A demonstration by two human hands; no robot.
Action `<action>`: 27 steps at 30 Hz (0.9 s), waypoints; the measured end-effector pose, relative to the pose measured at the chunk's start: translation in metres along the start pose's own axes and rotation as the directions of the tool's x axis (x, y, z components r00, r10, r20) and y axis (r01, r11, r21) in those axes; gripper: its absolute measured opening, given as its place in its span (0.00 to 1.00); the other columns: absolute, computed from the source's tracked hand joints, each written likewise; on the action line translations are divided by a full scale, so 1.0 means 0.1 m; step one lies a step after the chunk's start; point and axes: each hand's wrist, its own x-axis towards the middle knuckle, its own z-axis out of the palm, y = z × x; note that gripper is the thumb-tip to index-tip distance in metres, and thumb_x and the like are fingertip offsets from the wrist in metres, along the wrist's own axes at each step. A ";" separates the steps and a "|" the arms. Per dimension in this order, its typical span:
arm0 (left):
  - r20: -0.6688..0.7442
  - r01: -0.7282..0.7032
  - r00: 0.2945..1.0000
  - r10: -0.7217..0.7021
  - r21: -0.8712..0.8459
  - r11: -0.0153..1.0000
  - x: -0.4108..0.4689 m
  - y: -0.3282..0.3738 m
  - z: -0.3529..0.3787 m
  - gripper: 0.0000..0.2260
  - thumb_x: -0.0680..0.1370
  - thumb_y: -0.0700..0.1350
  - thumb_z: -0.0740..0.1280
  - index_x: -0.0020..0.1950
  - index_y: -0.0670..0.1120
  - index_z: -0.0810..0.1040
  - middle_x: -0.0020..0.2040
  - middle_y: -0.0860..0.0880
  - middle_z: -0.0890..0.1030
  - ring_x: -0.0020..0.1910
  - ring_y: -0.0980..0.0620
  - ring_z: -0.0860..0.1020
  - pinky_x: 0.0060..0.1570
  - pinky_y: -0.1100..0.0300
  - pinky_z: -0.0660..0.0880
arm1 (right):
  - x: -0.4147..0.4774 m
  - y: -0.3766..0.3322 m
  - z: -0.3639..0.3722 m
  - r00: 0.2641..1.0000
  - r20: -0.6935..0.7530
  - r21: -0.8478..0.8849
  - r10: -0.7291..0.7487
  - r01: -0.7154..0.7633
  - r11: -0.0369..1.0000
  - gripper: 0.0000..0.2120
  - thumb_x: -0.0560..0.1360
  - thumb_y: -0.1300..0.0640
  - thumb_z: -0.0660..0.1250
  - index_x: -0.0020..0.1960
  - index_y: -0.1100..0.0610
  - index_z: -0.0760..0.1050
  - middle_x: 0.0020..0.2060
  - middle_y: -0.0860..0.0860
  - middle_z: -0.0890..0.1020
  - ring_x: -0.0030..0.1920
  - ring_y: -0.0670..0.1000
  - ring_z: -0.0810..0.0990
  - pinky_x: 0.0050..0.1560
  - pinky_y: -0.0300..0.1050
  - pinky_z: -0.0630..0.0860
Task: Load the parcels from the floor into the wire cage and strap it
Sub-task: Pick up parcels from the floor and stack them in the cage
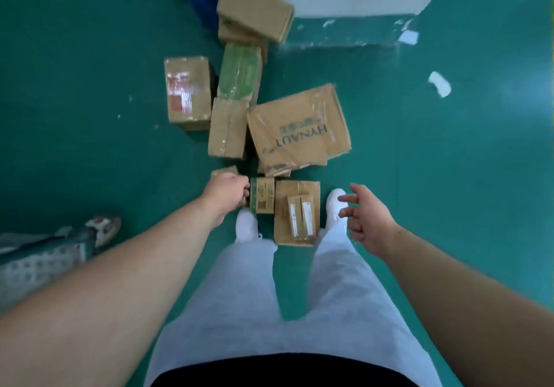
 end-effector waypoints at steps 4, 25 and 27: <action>-0.052 0.157 0.986 -0.159 -0.049 0.986 0.58 -0.17 0.39 0.07 0.83 0.44 0.62 0.48 0.46 0.77 0.45 0.47 0.80 0.42 0.49 0.77 0.39 0.57 0.70 | 0.85 -0.17 -0.05 0.995 0.068 -0.250 0.073 -0.054 0.967 0.15 0.82 0.45 0.60 0.55 0.56 0.77 0.42 0.54 0.79 0.32 0.51 0.70 0.34 0.44 0.67; -0.047 0.362 0.922 -0.384 -0.243 0.900 3.42 -0.71 1.75 0.17 0.78 0.46 0.68 0.67 0.48 0.73 0.55 0.46 0.81 0.53 0.48 0.79 0.58 0.47 0.77 | 4.40 -0.71 -0.15 0.972 -0.190 -0.531 -0.140 0.018 0.847 0.26 0.78 0.48 0.63 0.75 0.46 0.65 0.53 0.47 0.73 0.51 0.50 0.74 0.60 0.53 0.79; -0.042 0.346 0.928 -0.370 -0.271 0.898 3.33 -0.68 1.71 0.18 0.77 0.48 0.68 0.67 0.48 0.73 0.54 0.45 0.83 0.52 0.47 0.82 0.51 0.50 0.78 | 4.32 -0.70 -0.21 0.975 -0.190 -0.484 -0.112 0.006 0.875 0.27 0.76 0.46 0.65 0.74 0.47 0.65 0.56 0.48 0.74 0.53 0.50 0.74 0.60 0.53 0.77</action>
